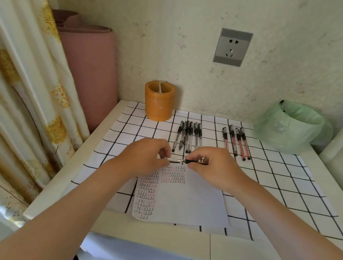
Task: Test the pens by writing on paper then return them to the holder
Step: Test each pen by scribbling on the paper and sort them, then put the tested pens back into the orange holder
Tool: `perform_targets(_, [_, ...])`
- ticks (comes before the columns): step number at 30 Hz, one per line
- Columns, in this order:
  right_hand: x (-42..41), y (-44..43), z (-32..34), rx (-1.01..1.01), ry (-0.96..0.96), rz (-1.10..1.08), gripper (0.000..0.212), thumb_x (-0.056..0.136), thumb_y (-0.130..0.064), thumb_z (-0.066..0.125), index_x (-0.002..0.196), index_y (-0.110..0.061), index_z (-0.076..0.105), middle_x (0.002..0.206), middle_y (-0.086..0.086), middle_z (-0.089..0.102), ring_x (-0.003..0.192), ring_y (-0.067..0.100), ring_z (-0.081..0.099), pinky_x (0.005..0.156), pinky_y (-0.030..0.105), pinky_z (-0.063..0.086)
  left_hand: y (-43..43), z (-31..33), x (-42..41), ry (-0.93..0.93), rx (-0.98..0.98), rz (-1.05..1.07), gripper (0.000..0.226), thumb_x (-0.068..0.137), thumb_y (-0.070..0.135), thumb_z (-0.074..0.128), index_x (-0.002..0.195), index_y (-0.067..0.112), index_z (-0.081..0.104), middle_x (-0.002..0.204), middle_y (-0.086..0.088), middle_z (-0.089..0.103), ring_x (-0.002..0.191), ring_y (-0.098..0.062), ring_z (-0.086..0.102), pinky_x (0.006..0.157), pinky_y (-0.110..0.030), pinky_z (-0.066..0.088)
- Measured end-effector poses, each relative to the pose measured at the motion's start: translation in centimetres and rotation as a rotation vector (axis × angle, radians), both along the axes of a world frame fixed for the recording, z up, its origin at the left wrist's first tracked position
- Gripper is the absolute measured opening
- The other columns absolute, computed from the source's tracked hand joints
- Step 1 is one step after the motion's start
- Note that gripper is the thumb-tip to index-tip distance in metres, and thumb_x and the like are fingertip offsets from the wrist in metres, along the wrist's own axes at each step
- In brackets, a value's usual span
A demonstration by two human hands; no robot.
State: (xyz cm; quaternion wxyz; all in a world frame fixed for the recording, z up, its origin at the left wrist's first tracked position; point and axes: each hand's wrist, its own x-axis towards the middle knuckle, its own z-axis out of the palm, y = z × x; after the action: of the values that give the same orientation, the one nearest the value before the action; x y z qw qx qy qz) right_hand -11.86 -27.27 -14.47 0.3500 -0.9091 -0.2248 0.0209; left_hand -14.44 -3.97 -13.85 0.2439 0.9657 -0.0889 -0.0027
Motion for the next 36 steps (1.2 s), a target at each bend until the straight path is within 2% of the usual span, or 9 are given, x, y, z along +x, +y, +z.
perform_targets(3, [-0.1, 0.1, 0.0, 0.003, 0.001, -0.002, 0.016, 0.085, -0.03, 0.074, 0.095, -0.043, 0.074, 0.093, -0.025, 0.07, 0.086, -0.006, 0.063, 0.082, 0.027, 0.054, 0.0, 0.2, -0.1, -0.009, -0.003, -0.009, 0.016, 0.083, 0.039, 0.073, 0.087, 0.042, 0.057, 0.084, 0.025, 0.06, 0.069, 0.007, 0.054, 0.059, -0.019, 0.035])
perform_targets(8, [-0.3, 0.5, -0.1, 0.007, 0.01, 0.028, 0.02, 0.086, -0.022, 0.073, 0.097, -0.038, 0.075, 0.094, -0.023, 0.07, 0.088, -0.01, 0.062, 0.076, 0.014, 0.049, -0.4, 0.4, -0.4, 0.001, -0.046, -0.025, 0.014, 0.083, 0.039, 0.073, 0.088, 0.042, 0.06, 0.084, 0.025, 0.06, 0.069, 0.007, 0.055, 0.059, -0.021, 0.038])
perform_targets(10, [-0.4, 0.6, 0.0, -0.004, 0.004, 0.067, 0.022, 0.087, -0.019, 0.072, 0.103, -0.034, 0.075, 0.097, -0.018, 0.071, 0.089, -0.003, 0.064, 0.078, 0.017, 0.052, -0.7, 0.4, -0.5, 0.021, -0.087, -0.033, 0.014, 0.082, 0.039, 0.074, 0.086, 0.042, 0.061, 0.084, 0.023, 0.062, 0.067, 0.003, 0.056, 0.06, -0.021, 0.041])
perform_targets(16, [-0.8, 0.3, 0.6, -0.431, -0.315, 0.154, 0.022, 0.1, -0.028, 0.049, 0.114, -0.021, 0.064, 0.095, -0.001, 0.066, 0.089, 0.021, 0.058, 0.076, 0.037, 0.044, -2.1, 0.2, -0.7, 0.108, -0.39, 0.066, 0.01, 0.077, 0.036, 0.08, 0.079, 0.034, 0.071, 0.075, 0.015, 0.07, 0.067, 0.003, 0.063, 0.06, -0.017, 0.048])
perform_targets(20, [-1.4, 0.6, 1.2, -0.49, -0.345, 0.126, 0.04, 0.083, -0.056, 0.035, 0.092, -0.025, 0.058, 0.084, -0.008, 0.059, 0.082, 0.018, 0.052, 0.081, 0.039, 0.042, -3.0, 0.6, -0.9, 0.235, -0.585, 0.095, 0.008, 0.072, 0.029, 0.083, 0.073, 0.027, 0.076, 0.073, 0.005, 0.074, 0.061, -0.003, 0.064, 0.057, -0.016, 0.049])
perform_targets(24, [-1.5, 1.2, 1.1, -0.545, -0.444, 0.049, 0.07, 0.068, -0.093, 0.035, 0.06, -0.025, 0.048, 0.057, -0.011, 0.048, 0.062, 0.013, 0.047, 0.068, 0.033, 0.034, -3.4, 0.7, -1.4, 0.336, -0.657, 0.062, 0.011, 0.073, 0.026, 0.084, 0.077, 0.018, 0.077, 0.068, 0.005, 0.073, 0.057, 0.0, 0.062, 0.053, -0.012, 0.046])
perform_targets(29, [-1.7, 1.8, 1.0, -0.454, -0.514, 0.004, 0.068, 0.068, -0.081, 0.045, 0.043, -0.019, 0.037, 0.038, -0.007, 0.035, 0.042, 0.014, 0.036, 0.056, 0.03, 0.034, -3.3, 1.0, -1.5, 0.41, -0.644, 0.051, 0.017, 0.077, 0.034, 0.08, 0.081, 0.018, 0.078, 0.074, -0.002, 0.075, 0.065, -0.003, 0.066, 0.057, -0.016, 0.045])
perform_targets(33, [-1.6, 1.9, 1.0, -0.431, -0.5, 0.021, 0.062, 0.071, -0.081, 0.041, 0.052, -0.022, 0.045, 0.045, -0.008, 0.043, 0.048, 0.013, 0.043, 0.052, 0.028, 0.034, -3.0, 1.5, -1.3, 0.447, -0.615, 0.061, 0.009, 0.081, 0.03, 0.076, 0.083, 0.021, 0.077, 0.072, 0.004, 0.073, 0.065, -0.004, 0.067, 0.058, -0.018, 0.046])
perform_targets(36, [-1.3, 1.5, 0.8, -0.362, -0.413, 0.103, 0.053, 0.08, -0.077, 0.044, 0.084, -0.026, 0.055, 0.076, -0.012, 0.055, 0.07, 0.011, 0.049, 0.06, 0.031, 0.036, -2.8, 2.0, -0.9, 0.402, -0.6, 0.113, 0.007, 0.083, 0.029, 0.073, 0.085, 0.022, 0.075, 0.074, 0.007, 0.075, 0.061, -0.004, 0.064, 0.057, -0.018, 0.045])
